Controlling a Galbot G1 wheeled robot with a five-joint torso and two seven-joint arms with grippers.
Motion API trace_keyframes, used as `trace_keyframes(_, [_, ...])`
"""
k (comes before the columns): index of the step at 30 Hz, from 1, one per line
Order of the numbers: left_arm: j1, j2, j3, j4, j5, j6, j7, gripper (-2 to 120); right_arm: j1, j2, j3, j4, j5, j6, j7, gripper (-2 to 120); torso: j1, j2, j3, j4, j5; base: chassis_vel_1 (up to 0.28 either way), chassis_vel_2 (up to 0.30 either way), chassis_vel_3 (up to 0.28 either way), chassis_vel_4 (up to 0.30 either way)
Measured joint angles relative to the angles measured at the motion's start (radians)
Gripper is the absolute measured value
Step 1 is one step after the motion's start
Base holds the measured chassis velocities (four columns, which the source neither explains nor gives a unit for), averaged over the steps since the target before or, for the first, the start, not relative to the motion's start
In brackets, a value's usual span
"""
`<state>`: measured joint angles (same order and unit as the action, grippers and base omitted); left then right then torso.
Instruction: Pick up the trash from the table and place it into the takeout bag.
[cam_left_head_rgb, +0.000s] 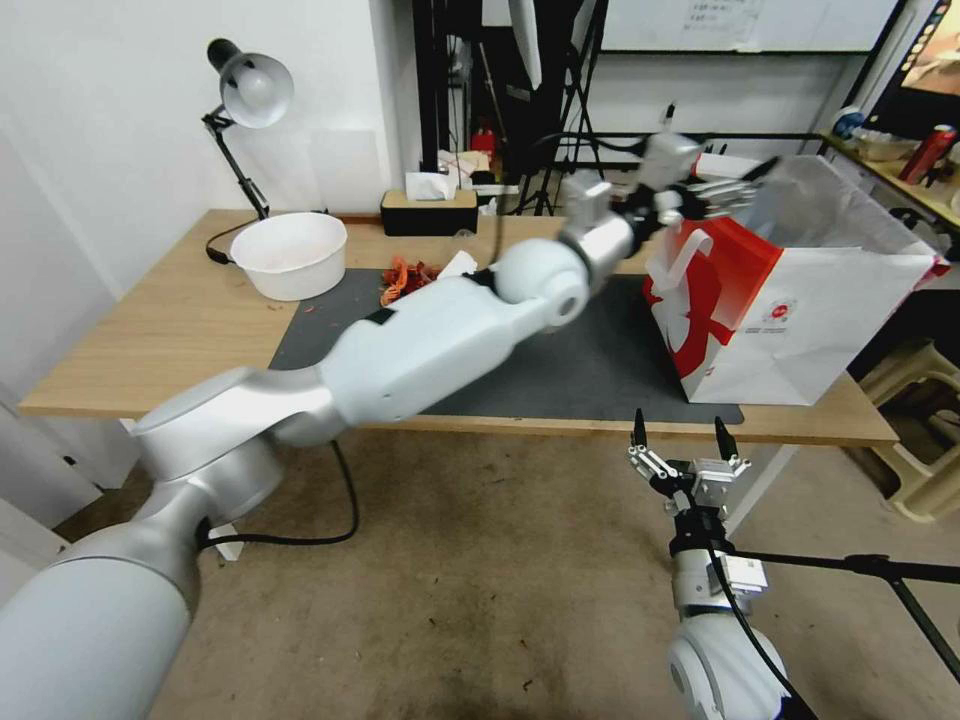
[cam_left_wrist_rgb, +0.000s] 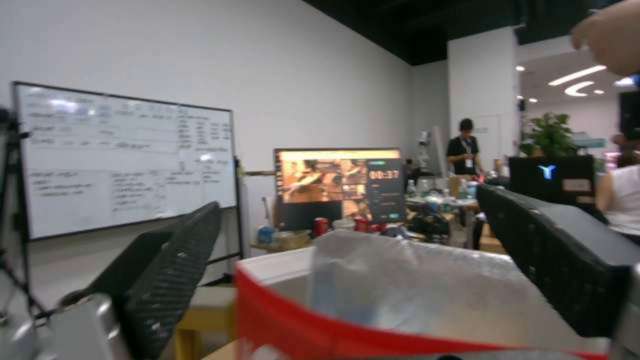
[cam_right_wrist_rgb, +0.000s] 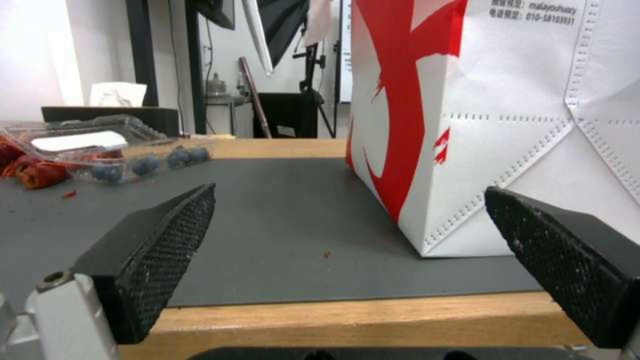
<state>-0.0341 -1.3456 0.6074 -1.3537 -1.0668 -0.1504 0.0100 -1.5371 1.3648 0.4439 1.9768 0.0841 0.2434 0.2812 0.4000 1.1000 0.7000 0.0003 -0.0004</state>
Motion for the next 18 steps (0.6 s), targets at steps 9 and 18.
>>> trace_keyframes(9, [0.073,0.106,-0.071,-0.076,0.000,0.028,-0.032,100,0.002,-0.003,-0.005,0.004,-0.001,-0.006,0.000,100,0.000,0.000,0.000,-0.0001,0.0002,0.000,0.000,0.000,0.000])
trace_keyframes(18, [0.178,0.226,-0.163,-0.148,0.015,0.052,-0.063,100,0.005,-0.001,-0.014,0.006,-0.004,-0.011,0.001,100,0.000,0.000,0.000,-0.0003,0.0001,0.000,0.000,0.000,0.000])
